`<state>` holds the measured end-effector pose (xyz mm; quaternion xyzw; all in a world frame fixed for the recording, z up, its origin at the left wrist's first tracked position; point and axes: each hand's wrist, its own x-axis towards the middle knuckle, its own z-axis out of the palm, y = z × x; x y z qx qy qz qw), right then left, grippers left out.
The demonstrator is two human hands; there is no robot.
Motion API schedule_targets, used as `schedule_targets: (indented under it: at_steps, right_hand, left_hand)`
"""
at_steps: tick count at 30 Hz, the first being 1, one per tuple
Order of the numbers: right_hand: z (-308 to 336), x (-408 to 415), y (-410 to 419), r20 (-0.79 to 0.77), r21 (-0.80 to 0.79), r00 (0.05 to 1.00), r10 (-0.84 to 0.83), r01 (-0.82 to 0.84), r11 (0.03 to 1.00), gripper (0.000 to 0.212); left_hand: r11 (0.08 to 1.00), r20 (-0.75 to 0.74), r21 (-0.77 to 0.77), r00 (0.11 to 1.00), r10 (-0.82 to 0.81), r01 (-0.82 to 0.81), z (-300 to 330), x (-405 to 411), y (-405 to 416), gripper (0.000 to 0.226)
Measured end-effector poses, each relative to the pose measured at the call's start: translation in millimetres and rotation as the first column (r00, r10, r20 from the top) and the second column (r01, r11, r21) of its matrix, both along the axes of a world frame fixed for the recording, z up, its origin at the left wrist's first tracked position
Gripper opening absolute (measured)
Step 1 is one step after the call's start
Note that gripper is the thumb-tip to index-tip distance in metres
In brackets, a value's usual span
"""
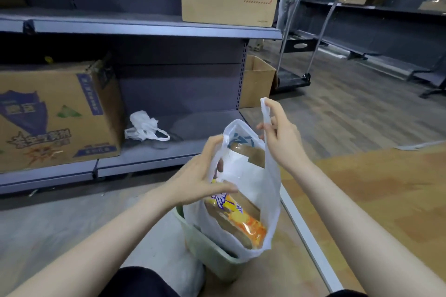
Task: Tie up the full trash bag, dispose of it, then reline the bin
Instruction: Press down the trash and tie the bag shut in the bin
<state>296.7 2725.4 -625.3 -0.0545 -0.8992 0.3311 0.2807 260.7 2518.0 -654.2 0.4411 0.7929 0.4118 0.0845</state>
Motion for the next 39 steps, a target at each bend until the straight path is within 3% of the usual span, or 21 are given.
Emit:
schedule_targets:
  at_steps: [2,3,7,12,18,23,25,28,31,33,35,39]
  right_hand:
    - [-6,2,-3,0.033,0.062,0.999,-0.006,0.004,0.998,0.055]
    - [-8,3,-3,0.052,0.087,0.999,-0.015,0.01,0.996,0.058]
    - [-18,11,-8,0.139,0.167,0.989,-0.043,0.02,0.986,0.063]
    - [-25,20,-4,0.149,0.187,0.989,-0.024,-0.005,0.982,0.067]
    - [-53,33,-7,0.012,-0.087,0.995,0.098,-0.097,0.991,0.047]
    - [-65,36,-8,0.05,-0.159,0.987,0.15,-0.141,0.977,0.07]
    - [-70,36,-8,0.056,-0.159,0.992,0.115,-0.105,0.982,0.067]
    - [-72,33,-6,0.082,-0.195,0.995,0.064,-0.047,0.98,0.045]
    - [-75,28,-2,0.184,-0.048,0.983,0.013,-0.005,0.999,0.014]
    - [-77,26,-1,0.188,-0.019,0.982,-0.031,0.035,0.999,0.025]
    - [-76,25,0,0.162,-0.113,0.984,-0.066,0.085,0.99,0.029]
    - [-75,27,-5,0.193,-0.218,0.981,-0.008,0.05,0.975,0.026]
  left_hand:
    - [0.967,-0.224,-0.253,0.974,-0.038,-0.02,-14,-2,-14,0.103]
    - [0.954,-0.304,-0.297,0.951,-0.06,-0.034,-22,-4,-20,0.111]
    - [0.977,-0.473,-0.213,0.872,-0.127,0.027,-51,-10,-32,0.12]
    - [0.987,-0.512,-0.141,0.847,-0.142,0.08,-61,-13,-39,0.114]
    - [0.991,-0.62,-0.136,0.779,-0.092,0.009,-79,-16,-46,0.094]
    - [0.992,-0.592,-0.022,0.801,0.089,-0.126,-75,-9,-34,0.084]
    - [0.983,-0.555,0.032,0.815,0.167,-0.18,-76,-7,-27,0.09]
    - [0.966,-0.54,0.048,0.807,0.239,-0.254,-78,-5,-14,0.104]
    - [0.933,-0.526,0.006,0.792,0.31,-0.361,-83,-3,1,0.117]
    - [0.889,-0.427,-0.073,0.82,0.381,-0.452,-80,1,11,0.115]
    - [0.82,-0.33,-0.186,0.821,0.466,-0.541,-80,8,21,0.105]
    - [0.745,-0.39,-0.345,0.809,0.44,-0.572,-94,9,35,0.096]
